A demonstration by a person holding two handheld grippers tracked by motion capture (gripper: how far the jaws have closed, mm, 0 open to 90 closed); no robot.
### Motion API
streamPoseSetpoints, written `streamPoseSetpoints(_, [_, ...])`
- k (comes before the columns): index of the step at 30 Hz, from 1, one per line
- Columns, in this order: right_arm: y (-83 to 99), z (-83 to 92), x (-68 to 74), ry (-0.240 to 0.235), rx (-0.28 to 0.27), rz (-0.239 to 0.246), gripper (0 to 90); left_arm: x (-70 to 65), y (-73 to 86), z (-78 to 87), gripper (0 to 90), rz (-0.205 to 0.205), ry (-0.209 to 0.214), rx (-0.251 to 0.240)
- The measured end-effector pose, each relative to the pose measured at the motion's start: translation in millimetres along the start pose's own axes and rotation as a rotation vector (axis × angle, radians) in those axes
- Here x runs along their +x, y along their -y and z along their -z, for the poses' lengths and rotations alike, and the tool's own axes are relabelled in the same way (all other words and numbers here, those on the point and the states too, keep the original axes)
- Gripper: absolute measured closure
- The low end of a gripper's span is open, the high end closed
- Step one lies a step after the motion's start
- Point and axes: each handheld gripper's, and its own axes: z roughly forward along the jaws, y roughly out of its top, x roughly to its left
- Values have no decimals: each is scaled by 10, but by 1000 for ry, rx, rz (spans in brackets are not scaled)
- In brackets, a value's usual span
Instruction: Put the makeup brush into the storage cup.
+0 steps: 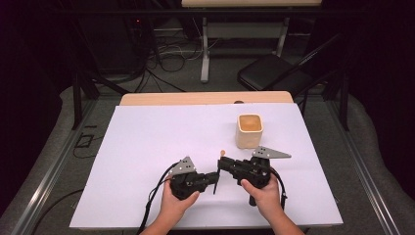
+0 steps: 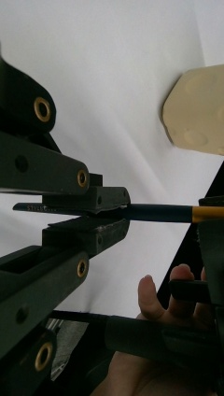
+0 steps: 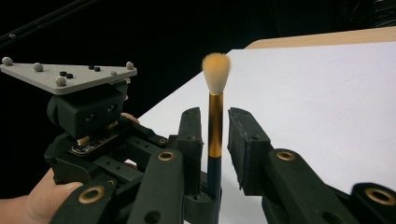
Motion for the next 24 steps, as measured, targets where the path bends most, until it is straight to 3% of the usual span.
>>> streamPoseSetpoints(24, [6,5,-29,-14,4,-30,814,-7,0,1,835,-4,2,1])
